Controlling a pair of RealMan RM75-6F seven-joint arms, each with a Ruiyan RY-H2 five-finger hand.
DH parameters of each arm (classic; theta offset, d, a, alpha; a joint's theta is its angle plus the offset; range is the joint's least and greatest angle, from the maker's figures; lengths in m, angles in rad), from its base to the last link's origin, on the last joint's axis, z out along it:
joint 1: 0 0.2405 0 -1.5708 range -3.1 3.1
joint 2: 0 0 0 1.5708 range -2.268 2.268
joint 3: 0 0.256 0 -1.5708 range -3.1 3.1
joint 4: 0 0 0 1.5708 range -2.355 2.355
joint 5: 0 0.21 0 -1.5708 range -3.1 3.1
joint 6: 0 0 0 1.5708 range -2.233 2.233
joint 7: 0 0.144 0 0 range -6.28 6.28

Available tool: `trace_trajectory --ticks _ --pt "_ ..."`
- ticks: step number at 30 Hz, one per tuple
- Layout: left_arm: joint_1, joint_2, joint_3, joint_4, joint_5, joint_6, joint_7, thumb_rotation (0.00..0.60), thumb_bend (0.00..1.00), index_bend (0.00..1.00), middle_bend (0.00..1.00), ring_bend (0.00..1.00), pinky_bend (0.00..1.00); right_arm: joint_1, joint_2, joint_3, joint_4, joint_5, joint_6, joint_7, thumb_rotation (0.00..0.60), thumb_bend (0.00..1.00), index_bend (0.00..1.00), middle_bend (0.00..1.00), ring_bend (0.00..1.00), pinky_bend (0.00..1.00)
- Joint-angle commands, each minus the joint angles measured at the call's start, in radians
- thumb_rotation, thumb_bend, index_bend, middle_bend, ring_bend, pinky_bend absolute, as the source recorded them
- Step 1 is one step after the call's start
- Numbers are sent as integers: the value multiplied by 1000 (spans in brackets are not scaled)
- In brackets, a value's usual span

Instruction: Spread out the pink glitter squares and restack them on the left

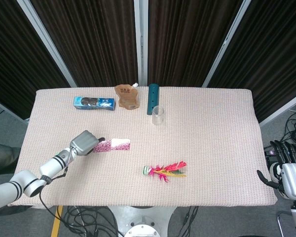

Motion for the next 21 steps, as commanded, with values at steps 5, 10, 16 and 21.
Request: trace_trajectory --ticks 5,10,16,21 --pt "-44 -61 -30 -3 -20 -45 27 600 518 279 859 897 861 -5 2 -1 5 7 0 7 376 194 84 75 0 0" --pt "-74 -105 -44 24 -41 -94 36 600 517 279 859 897 861 -5 -3 -2 16 13 -8 18 379 194 84 75 0 0" --pt "-93 -132 -46 43 -39 -103 54 600 517 279 860 897 861 -6 -6 -1 30 20 -11 29 376 193 83 76 0 0" --pt "-94 -168 -50 78 -64 -114 89 600 517 279 860 897 861 -8 -9 -2 35 21 -14 35 370 194 83 75 0 0"
